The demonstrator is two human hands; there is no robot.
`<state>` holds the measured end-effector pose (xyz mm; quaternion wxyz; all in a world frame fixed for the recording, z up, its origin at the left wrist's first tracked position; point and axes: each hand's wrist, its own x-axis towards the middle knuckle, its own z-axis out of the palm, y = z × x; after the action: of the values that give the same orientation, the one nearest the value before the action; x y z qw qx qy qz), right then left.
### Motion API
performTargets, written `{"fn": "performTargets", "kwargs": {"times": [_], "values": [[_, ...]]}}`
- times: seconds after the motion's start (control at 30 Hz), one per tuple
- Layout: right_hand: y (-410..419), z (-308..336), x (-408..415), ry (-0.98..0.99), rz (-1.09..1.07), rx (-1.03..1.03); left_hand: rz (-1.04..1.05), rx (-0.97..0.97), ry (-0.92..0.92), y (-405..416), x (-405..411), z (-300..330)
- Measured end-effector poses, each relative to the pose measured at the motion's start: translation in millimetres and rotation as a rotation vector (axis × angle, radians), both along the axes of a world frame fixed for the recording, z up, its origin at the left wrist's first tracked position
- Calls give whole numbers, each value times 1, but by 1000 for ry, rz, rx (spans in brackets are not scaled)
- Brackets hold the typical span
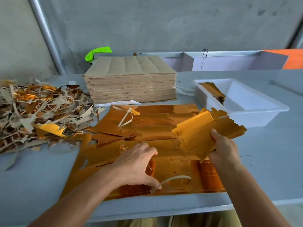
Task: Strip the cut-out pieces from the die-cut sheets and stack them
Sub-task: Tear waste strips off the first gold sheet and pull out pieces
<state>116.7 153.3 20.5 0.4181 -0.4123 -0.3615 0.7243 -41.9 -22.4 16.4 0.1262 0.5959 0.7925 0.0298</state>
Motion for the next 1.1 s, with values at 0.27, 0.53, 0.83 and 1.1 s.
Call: {"fn": "performTargets", "kwargs": {"times": [0.27, 0.53, 0.83, 1.1], "values": [[-14, -8, -6, -79, 92, 131, 75, 190, -107, 1, -4, 0], [-24, -7, -8, -66, 236, 257, 170, 511, -685, -10, -18, 19], [-42, 6, -18, 35, 379, 335, 290, 807, -766, 24, -5, 24], [-45, 17, -21, 53, 414, 384, 302, 905, -630, 36, -2, 28]]}}
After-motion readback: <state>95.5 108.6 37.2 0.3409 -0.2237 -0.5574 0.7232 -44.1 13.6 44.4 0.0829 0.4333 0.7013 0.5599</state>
